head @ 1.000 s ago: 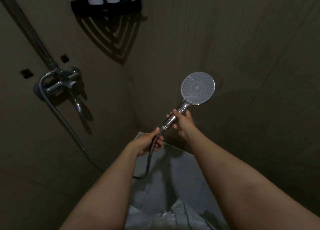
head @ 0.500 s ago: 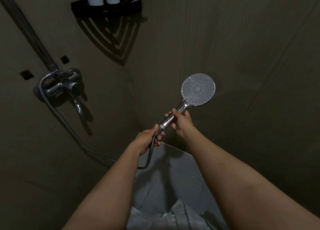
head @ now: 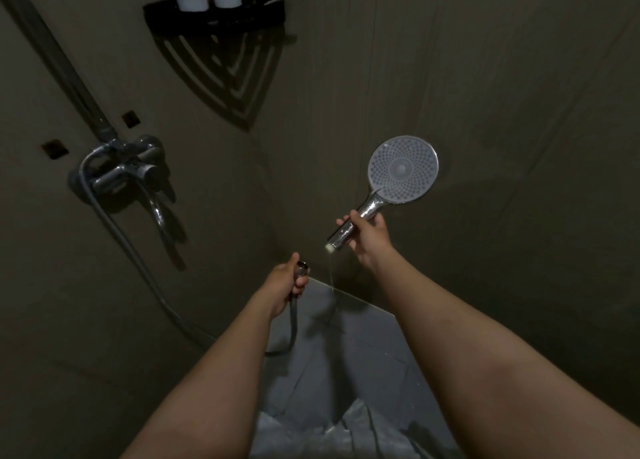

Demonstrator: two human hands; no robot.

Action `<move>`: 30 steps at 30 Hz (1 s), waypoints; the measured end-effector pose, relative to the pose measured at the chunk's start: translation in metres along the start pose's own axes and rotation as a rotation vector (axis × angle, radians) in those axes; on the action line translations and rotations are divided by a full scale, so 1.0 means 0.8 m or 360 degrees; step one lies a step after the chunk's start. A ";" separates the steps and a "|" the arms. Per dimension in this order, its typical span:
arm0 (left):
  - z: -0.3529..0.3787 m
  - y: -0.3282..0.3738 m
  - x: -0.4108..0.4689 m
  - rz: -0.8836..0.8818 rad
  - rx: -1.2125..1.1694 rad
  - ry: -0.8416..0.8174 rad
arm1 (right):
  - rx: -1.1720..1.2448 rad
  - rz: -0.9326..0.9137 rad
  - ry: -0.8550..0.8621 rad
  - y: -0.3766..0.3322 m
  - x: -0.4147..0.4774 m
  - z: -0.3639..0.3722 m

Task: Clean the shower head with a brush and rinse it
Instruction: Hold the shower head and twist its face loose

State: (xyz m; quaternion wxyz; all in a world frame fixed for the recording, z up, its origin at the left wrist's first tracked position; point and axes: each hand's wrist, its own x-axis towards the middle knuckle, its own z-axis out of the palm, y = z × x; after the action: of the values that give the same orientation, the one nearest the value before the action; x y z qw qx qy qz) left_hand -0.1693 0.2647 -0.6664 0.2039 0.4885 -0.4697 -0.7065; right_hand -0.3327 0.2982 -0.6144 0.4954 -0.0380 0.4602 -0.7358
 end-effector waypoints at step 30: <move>0.035 0.079 -0.003 0.0203 -0.0433 0.0009 | -0.0422 -0.0095 -0.0289 -0.028 -0.002 0.022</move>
State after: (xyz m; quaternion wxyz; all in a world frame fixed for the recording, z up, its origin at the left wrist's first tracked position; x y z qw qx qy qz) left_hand -0.2039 0.2497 -0.6084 0.3139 0.4274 -0.3993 -0.7479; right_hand -0.3386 0.2898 -0.5875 0.5034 -0.1830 0.5052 -0.6766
